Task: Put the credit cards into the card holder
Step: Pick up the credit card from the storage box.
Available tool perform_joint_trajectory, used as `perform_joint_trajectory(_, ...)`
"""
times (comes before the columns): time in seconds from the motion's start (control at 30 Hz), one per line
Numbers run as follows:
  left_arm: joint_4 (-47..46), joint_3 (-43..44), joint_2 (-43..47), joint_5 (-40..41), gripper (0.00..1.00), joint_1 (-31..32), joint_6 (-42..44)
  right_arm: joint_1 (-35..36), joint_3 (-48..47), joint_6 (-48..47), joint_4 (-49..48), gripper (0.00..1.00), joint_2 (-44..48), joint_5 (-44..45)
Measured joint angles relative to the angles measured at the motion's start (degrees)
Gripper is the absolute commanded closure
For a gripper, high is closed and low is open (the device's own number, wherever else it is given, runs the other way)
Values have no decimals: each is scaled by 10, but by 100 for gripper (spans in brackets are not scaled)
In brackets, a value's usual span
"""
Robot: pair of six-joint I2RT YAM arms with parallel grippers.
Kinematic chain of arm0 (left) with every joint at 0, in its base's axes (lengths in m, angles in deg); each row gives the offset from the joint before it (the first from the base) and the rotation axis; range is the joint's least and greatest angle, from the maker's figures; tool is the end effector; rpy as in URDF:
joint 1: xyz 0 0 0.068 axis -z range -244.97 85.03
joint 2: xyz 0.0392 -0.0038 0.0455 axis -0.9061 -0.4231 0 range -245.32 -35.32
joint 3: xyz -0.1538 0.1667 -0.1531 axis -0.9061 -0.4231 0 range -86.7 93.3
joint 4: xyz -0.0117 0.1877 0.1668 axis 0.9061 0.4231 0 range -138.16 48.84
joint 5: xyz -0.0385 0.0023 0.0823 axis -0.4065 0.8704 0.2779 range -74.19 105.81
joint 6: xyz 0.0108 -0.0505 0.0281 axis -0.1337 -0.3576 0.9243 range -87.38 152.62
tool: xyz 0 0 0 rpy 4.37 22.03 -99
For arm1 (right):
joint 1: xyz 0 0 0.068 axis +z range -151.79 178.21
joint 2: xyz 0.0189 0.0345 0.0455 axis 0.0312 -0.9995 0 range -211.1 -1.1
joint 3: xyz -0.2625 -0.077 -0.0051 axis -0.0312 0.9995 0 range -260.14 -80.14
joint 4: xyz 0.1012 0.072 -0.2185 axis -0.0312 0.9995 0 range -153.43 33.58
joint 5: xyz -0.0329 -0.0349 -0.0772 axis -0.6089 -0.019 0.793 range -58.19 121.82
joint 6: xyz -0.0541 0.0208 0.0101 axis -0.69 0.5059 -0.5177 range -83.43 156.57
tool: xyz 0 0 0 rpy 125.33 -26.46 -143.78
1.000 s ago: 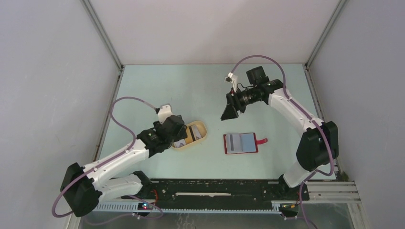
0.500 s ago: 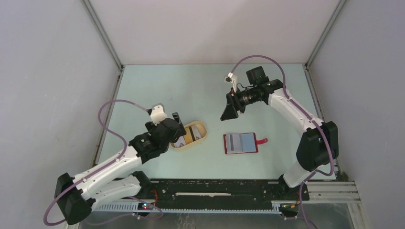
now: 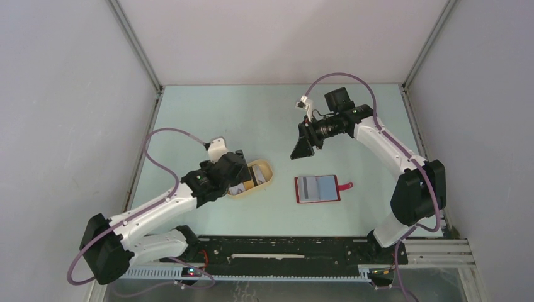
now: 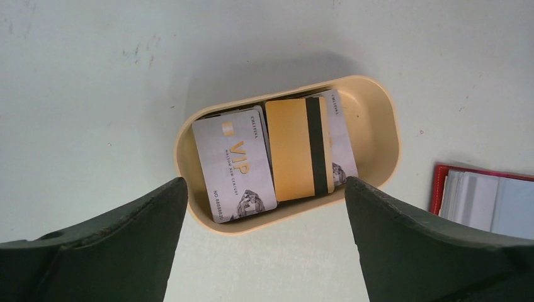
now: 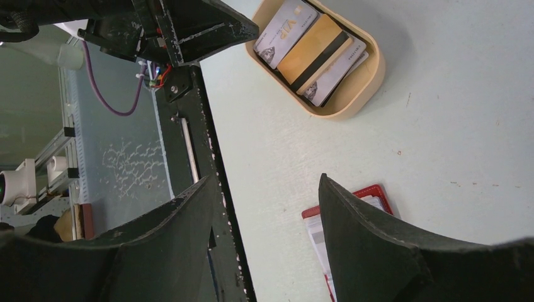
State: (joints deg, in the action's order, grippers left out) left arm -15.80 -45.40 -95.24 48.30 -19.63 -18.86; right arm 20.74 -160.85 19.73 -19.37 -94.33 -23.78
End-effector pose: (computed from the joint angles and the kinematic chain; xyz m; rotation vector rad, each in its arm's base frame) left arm 0.1552 -0.1245 0.2394 -0.3571 2.2626 -0.1633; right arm 0.2917 0.1592 0.3038 -1.1312 2.0684 1.2608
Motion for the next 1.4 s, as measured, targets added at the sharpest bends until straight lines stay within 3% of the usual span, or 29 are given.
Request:
perform_joint_trajectory(0.7, -25, 7, -26, -41, 3, 0, -11, 0, 0, 0, 0, 30, -11, 2)
perform_joint_trajectory(1.4, -37, 7, -135, -42, 2, -15, -32, 0, 0, -4, 0, 30, -16, 2)
